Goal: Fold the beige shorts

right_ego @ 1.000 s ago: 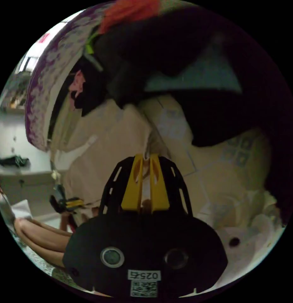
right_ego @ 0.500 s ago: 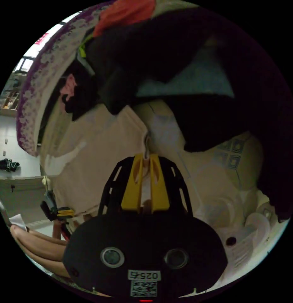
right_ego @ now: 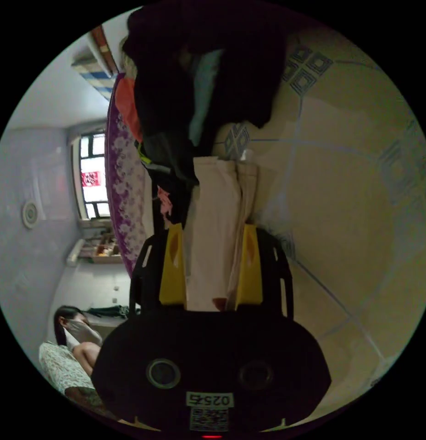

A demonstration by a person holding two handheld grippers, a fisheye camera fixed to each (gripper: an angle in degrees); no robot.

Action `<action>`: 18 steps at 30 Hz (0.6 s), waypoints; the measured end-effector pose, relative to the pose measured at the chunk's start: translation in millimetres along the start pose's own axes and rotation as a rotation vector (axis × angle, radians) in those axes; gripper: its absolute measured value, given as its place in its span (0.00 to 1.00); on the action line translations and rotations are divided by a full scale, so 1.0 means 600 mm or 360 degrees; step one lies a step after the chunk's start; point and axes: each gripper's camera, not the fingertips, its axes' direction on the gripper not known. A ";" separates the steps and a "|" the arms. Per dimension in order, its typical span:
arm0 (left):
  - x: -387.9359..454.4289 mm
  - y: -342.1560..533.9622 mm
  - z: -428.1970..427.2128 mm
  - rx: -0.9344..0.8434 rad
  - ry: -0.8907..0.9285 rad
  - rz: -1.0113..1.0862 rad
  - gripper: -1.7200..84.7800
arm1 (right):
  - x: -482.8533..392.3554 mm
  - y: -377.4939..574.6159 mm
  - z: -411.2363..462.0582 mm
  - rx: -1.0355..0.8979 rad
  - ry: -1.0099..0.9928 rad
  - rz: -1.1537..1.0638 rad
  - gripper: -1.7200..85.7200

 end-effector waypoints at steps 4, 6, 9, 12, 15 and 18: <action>0.015 -0.027 0.027 0.0002 0.0245 -0.0089 0.11 | -0.009 -0.019 0.037 -0.0117 0.0100 -0.0067 0.16; 0.032 -0.037 0.041 0.0013 0.0366 -0.0120 0.08 | -0.021 -0.028 0.071 -0.0267 0.0191 -0.0076 0.12; 0.065 -0.051 0.036 0.0001 0.0516 -0.0100 0.03 | -0.072 -0.039 0.100 -0.0433 0.0235 -0.0176 0.05; 0.182 -0.044 -0.016 0.0012 0.0369 0.0362 0.02 | -0.194 -0.019 0.102 -0.0547 0.0059 -0.0680 0.03; 0.223 -0.030 -0.027 0.0024 0.0265 0.0439 0.02 | -0.220 -0.008 0.109 -0.0532 0.0229 -0.0779 0.03; 0.176 -0.017 0.028 -0.0208 -0.0068 0.0274 0.05 | -0.104 -0.002 0.132 -0.0572 0.0425 -0.0372 0.06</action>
